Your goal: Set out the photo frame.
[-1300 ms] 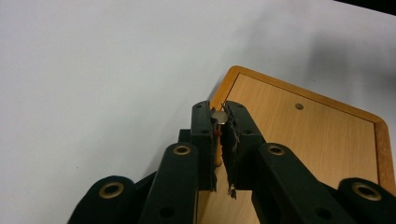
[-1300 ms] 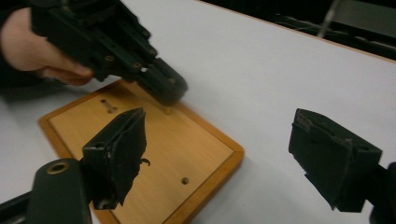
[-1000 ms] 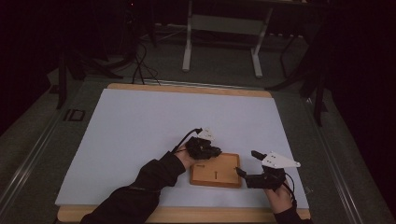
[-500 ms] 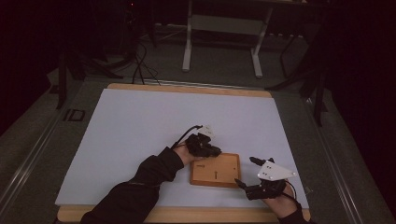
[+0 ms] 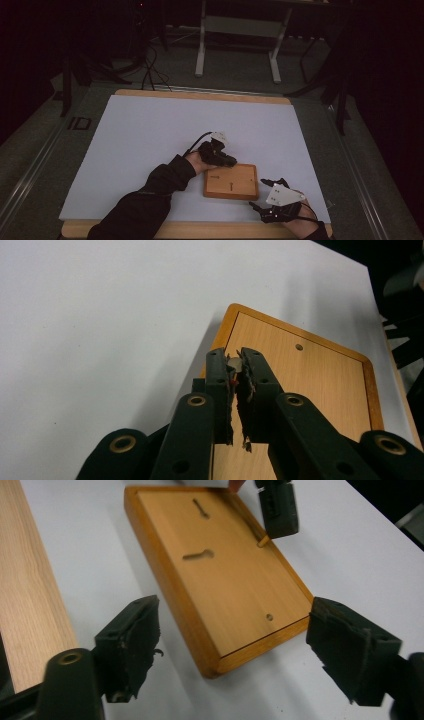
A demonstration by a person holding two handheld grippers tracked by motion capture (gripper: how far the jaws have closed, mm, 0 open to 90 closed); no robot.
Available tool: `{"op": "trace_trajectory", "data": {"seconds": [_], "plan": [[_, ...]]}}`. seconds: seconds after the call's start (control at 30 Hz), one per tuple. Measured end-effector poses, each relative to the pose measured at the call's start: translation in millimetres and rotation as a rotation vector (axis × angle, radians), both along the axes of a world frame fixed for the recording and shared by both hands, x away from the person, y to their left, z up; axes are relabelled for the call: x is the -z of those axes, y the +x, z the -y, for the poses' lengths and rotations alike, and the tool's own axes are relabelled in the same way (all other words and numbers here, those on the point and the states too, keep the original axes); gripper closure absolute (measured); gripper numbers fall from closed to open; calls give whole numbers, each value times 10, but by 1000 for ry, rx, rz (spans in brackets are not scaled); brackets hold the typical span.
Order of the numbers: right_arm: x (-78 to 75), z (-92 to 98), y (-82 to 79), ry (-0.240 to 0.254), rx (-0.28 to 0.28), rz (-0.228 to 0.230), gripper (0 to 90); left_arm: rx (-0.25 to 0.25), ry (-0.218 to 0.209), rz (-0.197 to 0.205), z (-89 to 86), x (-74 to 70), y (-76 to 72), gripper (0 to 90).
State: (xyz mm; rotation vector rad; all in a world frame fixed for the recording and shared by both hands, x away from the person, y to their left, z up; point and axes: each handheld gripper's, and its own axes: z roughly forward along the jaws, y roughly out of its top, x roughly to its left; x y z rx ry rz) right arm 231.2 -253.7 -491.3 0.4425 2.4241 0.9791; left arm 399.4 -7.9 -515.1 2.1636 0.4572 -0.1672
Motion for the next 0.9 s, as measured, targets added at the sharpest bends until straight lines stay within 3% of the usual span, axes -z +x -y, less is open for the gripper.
{"op": "trace_trajectory", "data": {"seconds": [0.17, 0.37, 0.5, 0.7, 0.9], "plan": [[37, -38, -36, -71, -24, 15, 291, 3, -1, -14, -3, 1, 25, 843], [79, -55, -49, -115, -39, 35, 323, 2, -13, -39, -8, 11, 56, 844], [111, -56, -65, -163, -56, 62, 396, 4, -18, -59, -12, 15, 82, 844], [197, -111, -149, -260, -56, 186, 407, 7, -19, -75, -14, 17, 107, 844], [334, -188, -231, -423, -88, 352, 459, 5, -25, -87, -17, 23, 121, 845]]}}
